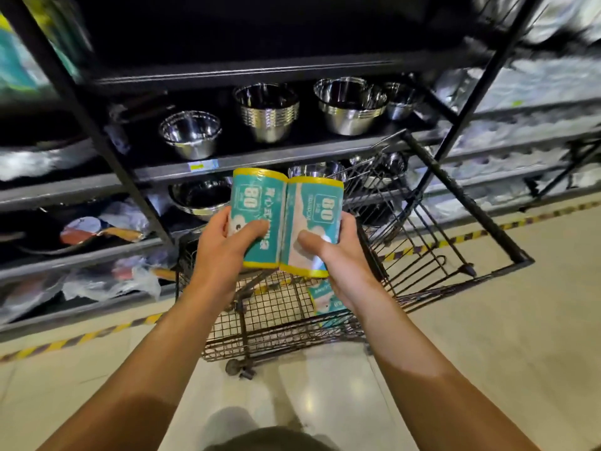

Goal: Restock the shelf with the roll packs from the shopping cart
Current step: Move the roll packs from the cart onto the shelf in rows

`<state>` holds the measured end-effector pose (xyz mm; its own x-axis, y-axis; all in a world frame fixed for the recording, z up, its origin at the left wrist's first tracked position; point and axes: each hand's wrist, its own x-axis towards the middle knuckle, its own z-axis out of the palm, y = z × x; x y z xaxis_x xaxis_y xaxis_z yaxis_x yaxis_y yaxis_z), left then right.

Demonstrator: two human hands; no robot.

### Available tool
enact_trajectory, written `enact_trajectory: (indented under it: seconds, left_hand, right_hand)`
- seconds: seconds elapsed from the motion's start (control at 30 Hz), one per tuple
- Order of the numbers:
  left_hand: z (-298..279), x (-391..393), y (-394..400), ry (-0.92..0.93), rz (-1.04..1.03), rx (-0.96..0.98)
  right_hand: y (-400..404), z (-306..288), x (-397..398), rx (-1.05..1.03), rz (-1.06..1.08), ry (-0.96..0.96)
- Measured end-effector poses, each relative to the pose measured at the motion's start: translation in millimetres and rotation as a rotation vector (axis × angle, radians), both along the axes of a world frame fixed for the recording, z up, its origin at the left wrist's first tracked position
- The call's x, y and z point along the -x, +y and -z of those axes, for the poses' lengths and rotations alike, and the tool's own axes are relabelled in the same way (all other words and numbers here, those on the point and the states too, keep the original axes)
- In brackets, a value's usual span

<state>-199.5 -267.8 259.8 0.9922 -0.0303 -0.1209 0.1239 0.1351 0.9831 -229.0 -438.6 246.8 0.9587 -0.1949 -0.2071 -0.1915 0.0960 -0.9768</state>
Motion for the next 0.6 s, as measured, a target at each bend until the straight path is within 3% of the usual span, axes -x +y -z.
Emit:
enact_trajectory:
  seconds: [0.3,0.6]
  left_hand:
    - [1.4,6.0,75.3,-0.022,-0.041,0.043]
    - [16.8,23.4,214.7,0.043,-0.136,0.068]
  right_hand:
    - [75.2,-1.1,3.3,0.086,-0.029,-0.005]
    - [200.2,8.8,14.0,0.133,-0.058,0.03]
